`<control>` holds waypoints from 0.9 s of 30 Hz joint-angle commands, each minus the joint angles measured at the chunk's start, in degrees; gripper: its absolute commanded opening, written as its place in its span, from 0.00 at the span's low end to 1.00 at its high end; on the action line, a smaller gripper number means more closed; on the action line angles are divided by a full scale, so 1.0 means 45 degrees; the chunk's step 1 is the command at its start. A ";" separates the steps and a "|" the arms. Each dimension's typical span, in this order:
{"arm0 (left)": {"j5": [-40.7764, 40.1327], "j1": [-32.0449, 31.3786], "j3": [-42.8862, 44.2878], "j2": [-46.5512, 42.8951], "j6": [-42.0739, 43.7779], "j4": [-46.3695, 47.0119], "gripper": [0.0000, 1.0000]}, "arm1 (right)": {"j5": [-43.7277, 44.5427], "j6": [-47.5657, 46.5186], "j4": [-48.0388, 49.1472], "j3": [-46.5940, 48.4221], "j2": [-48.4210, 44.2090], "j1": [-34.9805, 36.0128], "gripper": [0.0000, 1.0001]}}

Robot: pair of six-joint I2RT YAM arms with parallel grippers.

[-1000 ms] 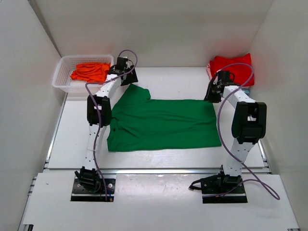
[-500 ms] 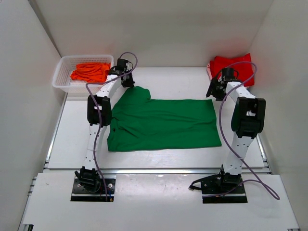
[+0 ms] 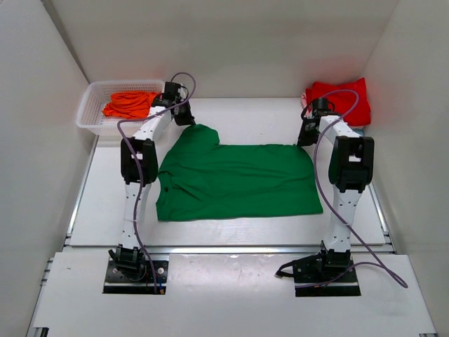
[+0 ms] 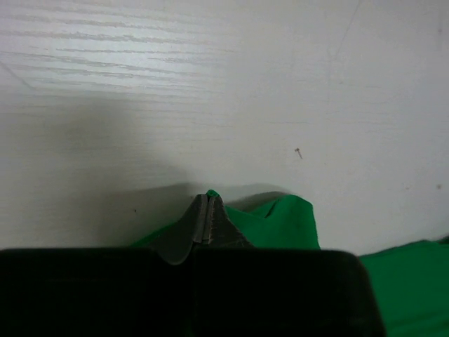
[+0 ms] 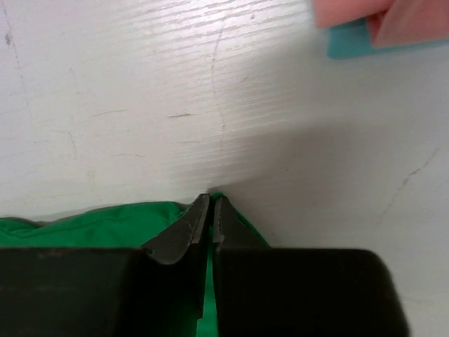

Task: Fold and stack the t-shirts
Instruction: Grap the side of the flattened tshirt furthest away from the robot with both arms, then fold the other side of the tshirt into a rectangle

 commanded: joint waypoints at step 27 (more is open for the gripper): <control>0.0040 0.0397 -1.6529 -1.5061 0.1034 0.2680 0.00 | -0.2002 -0.0673 0.2416 -0.7304 -0.6974 -0.1616 0.00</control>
